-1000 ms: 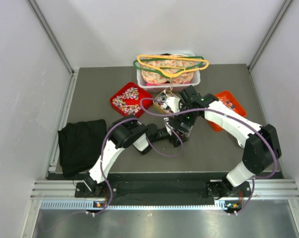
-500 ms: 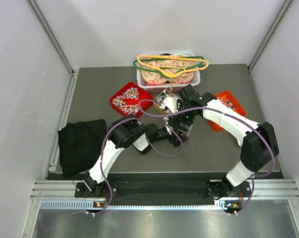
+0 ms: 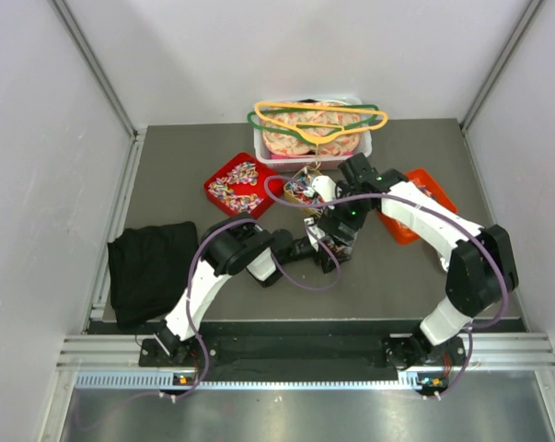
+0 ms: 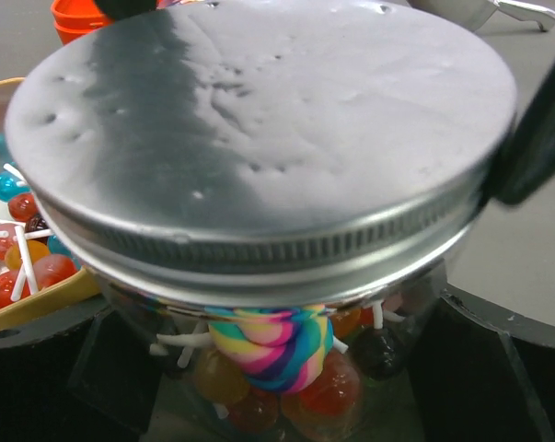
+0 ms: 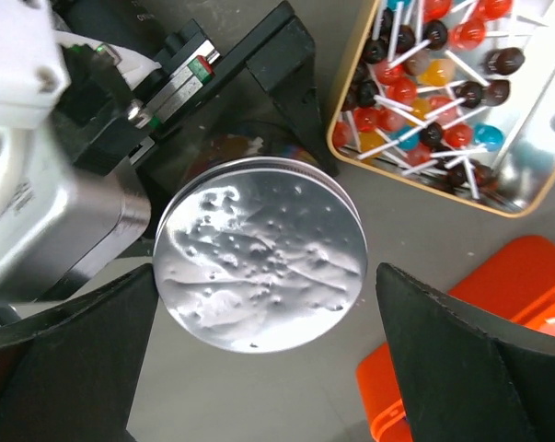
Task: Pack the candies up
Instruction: Screw the bottle lid onto the packing bottle.
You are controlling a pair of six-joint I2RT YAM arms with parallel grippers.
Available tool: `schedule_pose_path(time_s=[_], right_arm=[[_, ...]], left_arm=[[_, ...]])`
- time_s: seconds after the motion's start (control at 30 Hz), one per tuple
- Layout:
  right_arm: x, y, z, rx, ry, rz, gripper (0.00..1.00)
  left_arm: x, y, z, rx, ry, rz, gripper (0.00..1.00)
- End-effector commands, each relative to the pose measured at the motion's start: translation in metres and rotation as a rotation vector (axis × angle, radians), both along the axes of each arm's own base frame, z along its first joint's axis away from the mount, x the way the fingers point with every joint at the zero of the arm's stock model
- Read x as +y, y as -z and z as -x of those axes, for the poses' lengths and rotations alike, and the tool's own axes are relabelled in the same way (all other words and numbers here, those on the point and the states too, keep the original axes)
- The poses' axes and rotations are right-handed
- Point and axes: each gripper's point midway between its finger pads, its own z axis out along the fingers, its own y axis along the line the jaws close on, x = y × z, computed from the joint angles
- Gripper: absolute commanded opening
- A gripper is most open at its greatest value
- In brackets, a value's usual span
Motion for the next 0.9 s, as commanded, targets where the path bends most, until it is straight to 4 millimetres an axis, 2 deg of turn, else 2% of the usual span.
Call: schedule_pose_path(time_s=[0.0,0.1,0.2,0.4,0.53,0.67,0.87], right_arm=[[0.002,-0.001,-0.018,-0.009,0.001,-0.033,0.99],[0.006,-0.003,-0.016,0.006,-0.003,-0.056,0.99],[0.008,-0.004,-0.017,0.013,0.034,-0.068,0.94],[0.011,-0.010,-0.026,-0.037,0.219,-0.080,0.73],[0.013,-0.016,-0.021,-0.061,0.353,-0.102,0.70],[0.015,-0.011,-0.016,-0.058,0.447,-0.139,0.68],[0.024,-0.008,-0.025,-0.047,0.552,-0.173,0.68]], left_arm=[[0.001,0.000,0.016,0.024,0.030,0.069,0.98],[0.002,0.000,0.015,0.025,0.029,0.070,0.98],[0.002,0.000,0.015,0.025,0.029,0.070,0.98],[0.002,0.000,0.015,0.023,0.027,0.068,0.98],[0.002,0.000,0.015,0.023,0.027,0.068,0.98],[0.002,0.001,0.016,0.020,0.028,0.066,0.98],[0.001,0.002,0.019,0.001,0.033,0.060,0.98]])
